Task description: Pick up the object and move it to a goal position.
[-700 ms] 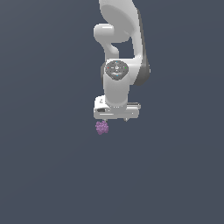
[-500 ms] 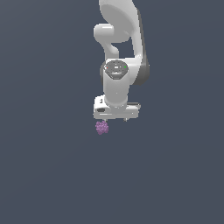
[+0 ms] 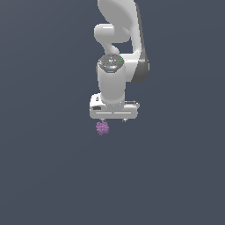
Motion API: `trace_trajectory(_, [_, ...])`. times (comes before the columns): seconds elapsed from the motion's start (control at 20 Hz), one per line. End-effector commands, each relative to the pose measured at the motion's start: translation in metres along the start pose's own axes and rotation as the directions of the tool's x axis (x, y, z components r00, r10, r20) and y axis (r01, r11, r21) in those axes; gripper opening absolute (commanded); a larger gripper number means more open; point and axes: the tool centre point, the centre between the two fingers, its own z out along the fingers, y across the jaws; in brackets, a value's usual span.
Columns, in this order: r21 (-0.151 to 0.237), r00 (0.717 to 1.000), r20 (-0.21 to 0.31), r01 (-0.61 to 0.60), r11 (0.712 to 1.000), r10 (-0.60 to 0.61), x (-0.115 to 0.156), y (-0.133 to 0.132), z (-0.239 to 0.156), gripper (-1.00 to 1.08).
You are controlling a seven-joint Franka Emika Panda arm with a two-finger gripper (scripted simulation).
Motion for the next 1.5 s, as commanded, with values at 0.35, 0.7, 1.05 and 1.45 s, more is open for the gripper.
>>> trace_trajectory(0.35, [-0.008,0.998,-0.002,0.055,0.998,-0.055,-0.004,0.012,0.014,1.00])
trace_trajectory(0.7, [-0.022,0.987,-0.005,0.161,0.987,-0.161,-0.014,0.036,0.038,1.00])
trace_trajectory(1.05, [-0.035,0.963,-0.005,0.267,0.963,-0.268,-0.026,0.057,0.061,1.00])
trace_trajectory(1.45, [-0.040,0.947,-0.004,0.321,0.946,-0.321,-0.033,0.068,0.072,1.00])
